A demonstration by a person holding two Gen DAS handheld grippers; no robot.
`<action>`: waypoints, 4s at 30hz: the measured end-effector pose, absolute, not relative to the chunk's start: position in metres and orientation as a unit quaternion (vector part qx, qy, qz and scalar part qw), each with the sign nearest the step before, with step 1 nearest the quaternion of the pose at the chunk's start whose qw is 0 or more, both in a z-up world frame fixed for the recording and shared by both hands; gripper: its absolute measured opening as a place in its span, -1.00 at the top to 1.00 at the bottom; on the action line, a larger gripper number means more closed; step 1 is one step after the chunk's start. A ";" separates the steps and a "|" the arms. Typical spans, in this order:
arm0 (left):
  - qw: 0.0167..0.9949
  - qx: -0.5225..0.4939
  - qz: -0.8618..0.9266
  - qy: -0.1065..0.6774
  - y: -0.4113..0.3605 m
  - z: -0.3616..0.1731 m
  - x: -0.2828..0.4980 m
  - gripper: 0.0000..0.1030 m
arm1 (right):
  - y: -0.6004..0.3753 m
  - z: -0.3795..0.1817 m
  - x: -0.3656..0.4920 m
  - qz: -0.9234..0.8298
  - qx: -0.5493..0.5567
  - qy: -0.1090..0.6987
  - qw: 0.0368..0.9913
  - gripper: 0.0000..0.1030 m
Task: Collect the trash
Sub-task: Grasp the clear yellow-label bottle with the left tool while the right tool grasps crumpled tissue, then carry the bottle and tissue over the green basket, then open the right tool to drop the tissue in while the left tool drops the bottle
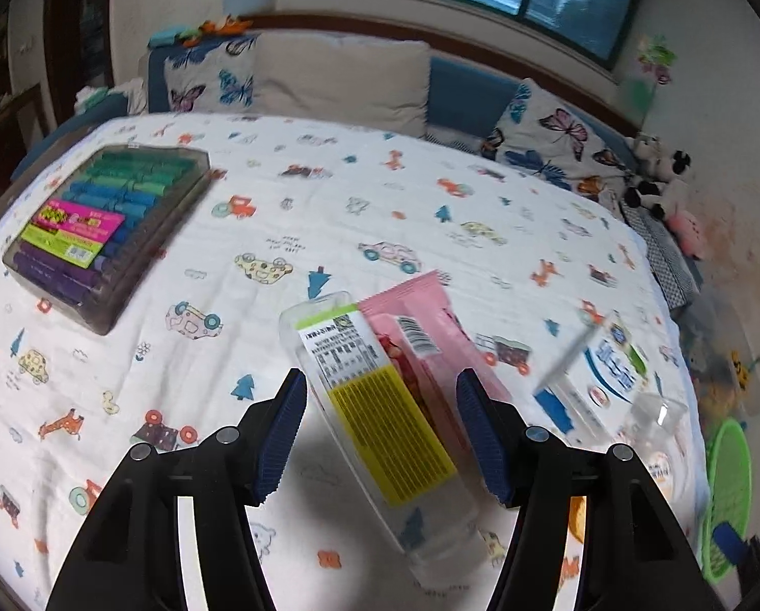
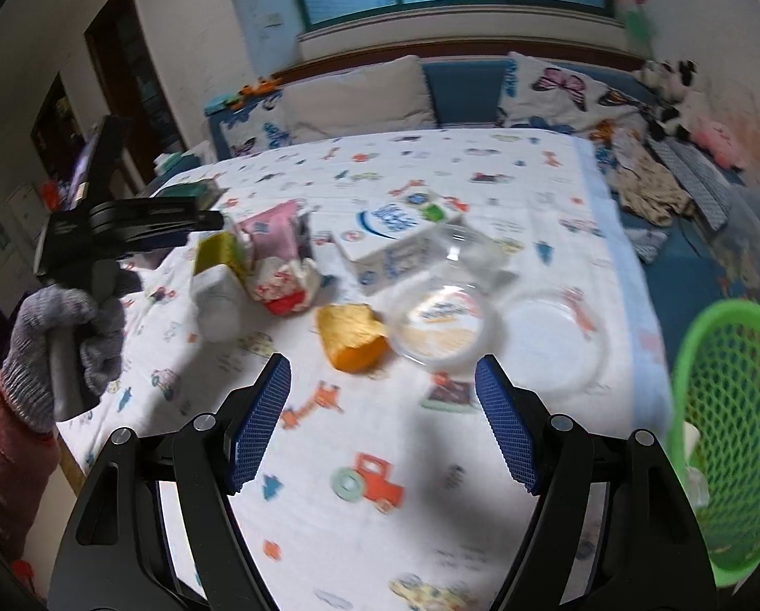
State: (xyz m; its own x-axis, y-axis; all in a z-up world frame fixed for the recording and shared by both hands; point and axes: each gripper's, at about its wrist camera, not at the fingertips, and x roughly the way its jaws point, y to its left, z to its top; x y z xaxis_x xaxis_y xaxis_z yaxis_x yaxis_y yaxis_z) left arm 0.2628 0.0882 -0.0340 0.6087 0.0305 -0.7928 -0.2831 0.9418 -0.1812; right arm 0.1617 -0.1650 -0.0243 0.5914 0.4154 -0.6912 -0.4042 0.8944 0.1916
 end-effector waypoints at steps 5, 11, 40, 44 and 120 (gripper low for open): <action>0.874 -0.160 0.087 0.450 0.093 -0.045 0.274 -0.15 | -0.141 -0.027 0.171 0.251 -0.003 0.392 0.885 -0.46; 0.866 -0.170 0.077 0.463 0.101 -0.056 0.279 -0.13 | -0.114 -0.032 0.184 0.271 -0.017 0.399 0.876 -0.46; 0.860 -0.180 -0.009 0.477 0.132 -0.064 0.270 -0.06 | -0.017 -0.080 0.254 0.275 -0.090 0.438 0.851 -0.21; 0.858 -0.175 -0.008 0.482 0.131 -0.064 0.272 -0.07 | -0.020 -0.079 0.251 0.274 -0.090 0.434 0.854 -0.12; 0.841 0.006 -0.326 0.431 -0.328 0.008 0.246 0.14 | -0.488 -0.055 0.084 -0.060 0.159 0.376 0.911 -0.38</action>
State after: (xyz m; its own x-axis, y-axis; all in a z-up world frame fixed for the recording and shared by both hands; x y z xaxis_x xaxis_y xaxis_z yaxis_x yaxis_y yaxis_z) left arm 0.2456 -0.3277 0.0075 0.4161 -0.5437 -0.7289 0.5541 0.7872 -0.2709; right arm 0.0835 -0.4878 -0.0548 0.7106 0.0101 -0.7036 0.2285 0.9424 0.2444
